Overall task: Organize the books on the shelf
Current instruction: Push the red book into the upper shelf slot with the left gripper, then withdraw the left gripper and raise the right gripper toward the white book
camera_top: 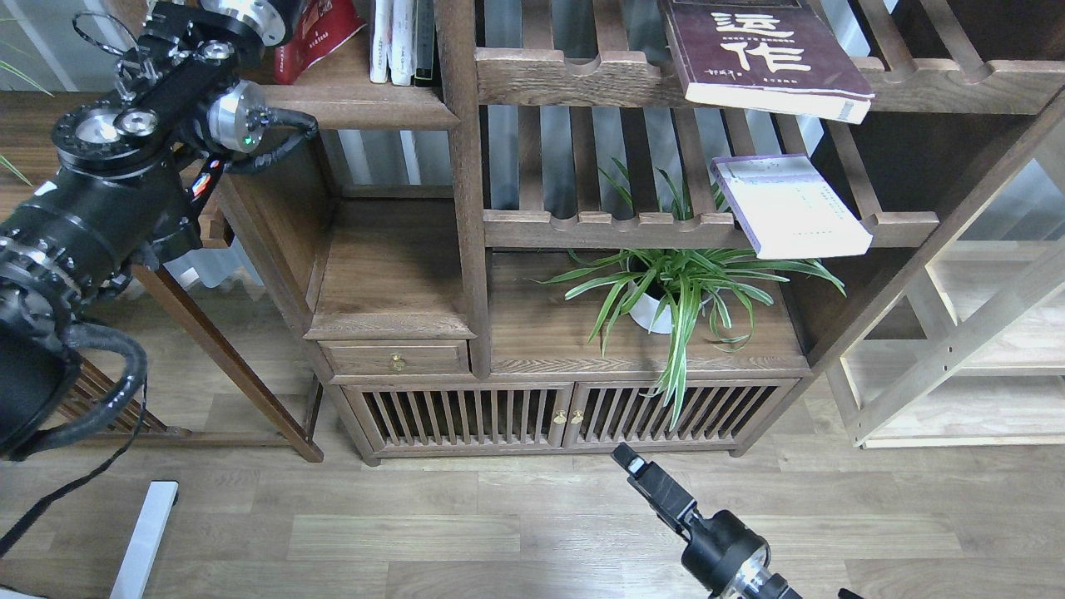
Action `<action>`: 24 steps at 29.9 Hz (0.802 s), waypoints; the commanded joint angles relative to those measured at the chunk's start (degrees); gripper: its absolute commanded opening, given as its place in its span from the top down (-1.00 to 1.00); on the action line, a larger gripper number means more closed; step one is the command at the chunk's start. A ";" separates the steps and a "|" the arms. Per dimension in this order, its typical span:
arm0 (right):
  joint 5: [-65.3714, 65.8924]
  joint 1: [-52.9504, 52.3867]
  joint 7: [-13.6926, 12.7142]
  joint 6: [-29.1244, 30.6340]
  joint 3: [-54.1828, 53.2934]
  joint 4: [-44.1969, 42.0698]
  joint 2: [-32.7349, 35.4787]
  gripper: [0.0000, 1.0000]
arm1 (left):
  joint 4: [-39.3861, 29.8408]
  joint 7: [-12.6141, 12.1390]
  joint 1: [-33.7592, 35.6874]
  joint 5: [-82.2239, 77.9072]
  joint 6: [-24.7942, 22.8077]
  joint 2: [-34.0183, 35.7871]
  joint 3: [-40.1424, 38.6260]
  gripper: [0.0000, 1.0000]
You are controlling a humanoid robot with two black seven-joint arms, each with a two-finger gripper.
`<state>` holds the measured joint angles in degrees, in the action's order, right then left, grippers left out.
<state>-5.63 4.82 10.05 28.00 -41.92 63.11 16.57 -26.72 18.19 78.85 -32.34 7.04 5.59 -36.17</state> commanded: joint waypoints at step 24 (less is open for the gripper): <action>-0.26 -0.42 0.15 0.00 -8.96 0.00 2.24 -0.98 | -2.45 7.38 3.59 7.20 -0.88 -0.06 -0.04 0.07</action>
<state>-5.78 4.70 10.20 28.00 -49.03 63.11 19.10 -28.00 23.28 83.35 -27.10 6.39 5.40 -36.41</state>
